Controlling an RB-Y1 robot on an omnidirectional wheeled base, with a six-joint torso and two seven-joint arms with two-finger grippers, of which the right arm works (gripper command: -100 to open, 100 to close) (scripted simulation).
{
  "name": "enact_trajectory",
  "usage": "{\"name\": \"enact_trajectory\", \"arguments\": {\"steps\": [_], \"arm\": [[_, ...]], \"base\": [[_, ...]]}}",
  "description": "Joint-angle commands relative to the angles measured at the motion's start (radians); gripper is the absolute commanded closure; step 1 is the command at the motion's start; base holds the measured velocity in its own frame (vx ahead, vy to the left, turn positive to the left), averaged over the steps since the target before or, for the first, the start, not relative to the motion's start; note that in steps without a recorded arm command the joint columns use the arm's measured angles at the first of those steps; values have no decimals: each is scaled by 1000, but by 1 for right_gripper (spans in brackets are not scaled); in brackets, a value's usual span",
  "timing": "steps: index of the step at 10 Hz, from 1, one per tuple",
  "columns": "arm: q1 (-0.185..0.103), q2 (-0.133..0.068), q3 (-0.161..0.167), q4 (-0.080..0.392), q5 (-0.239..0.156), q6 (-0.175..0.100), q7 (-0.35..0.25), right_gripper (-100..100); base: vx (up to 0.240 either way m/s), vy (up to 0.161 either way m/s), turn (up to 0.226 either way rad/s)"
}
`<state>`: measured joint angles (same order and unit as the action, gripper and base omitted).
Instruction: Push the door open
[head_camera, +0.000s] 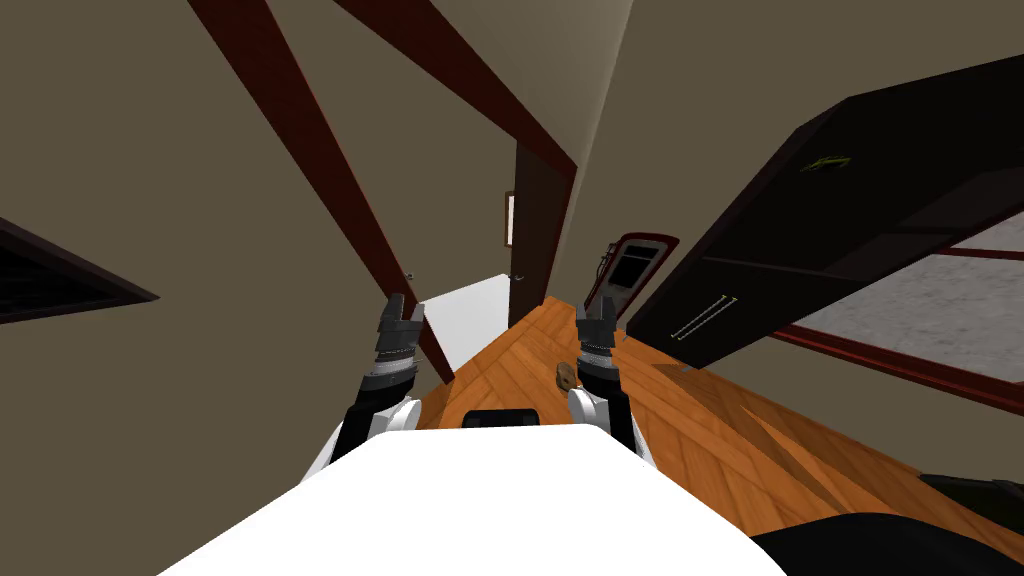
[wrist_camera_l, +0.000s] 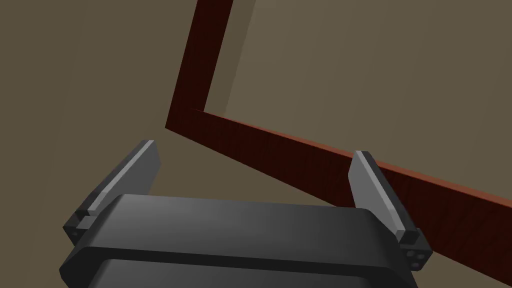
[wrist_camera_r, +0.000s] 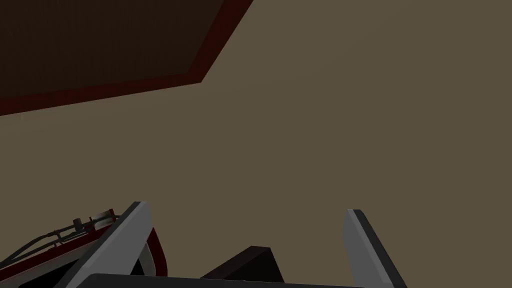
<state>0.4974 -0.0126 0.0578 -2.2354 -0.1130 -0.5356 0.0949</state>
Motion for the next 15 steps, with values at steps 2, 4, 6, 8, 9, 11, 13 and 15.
{"name": "enact_trajectory", "arguments": {"steps": [2, 4, 6, 8, 9, 11, 13, 15], "arm": [[-9, -19, 3, 44, 15, -26, -17, -100], [-19, -37, 7, 91, 31, -53, -36, -100], [-28, -53, 11, 136, 46, -79, -53, -100], [-37, -70, 15, 182, 62, -106, -72, -100], [-40, -74, 16, 196, 66, -115, -77, -100], [-49, -88, 19, 238, 80, -139, -94, -100], [-57, -102, 22, 281, 95, -164, -111, -100], [-64, -112, 25, 313, 106, -183, -123, -100]], "base": [[89, -123, 46], [130, -102, 39], [156, -56, 24], [152, 2, 21], [133, 8, 13], [114, -8, 16], [116, -14, 15], [107, 0, 7]]}}
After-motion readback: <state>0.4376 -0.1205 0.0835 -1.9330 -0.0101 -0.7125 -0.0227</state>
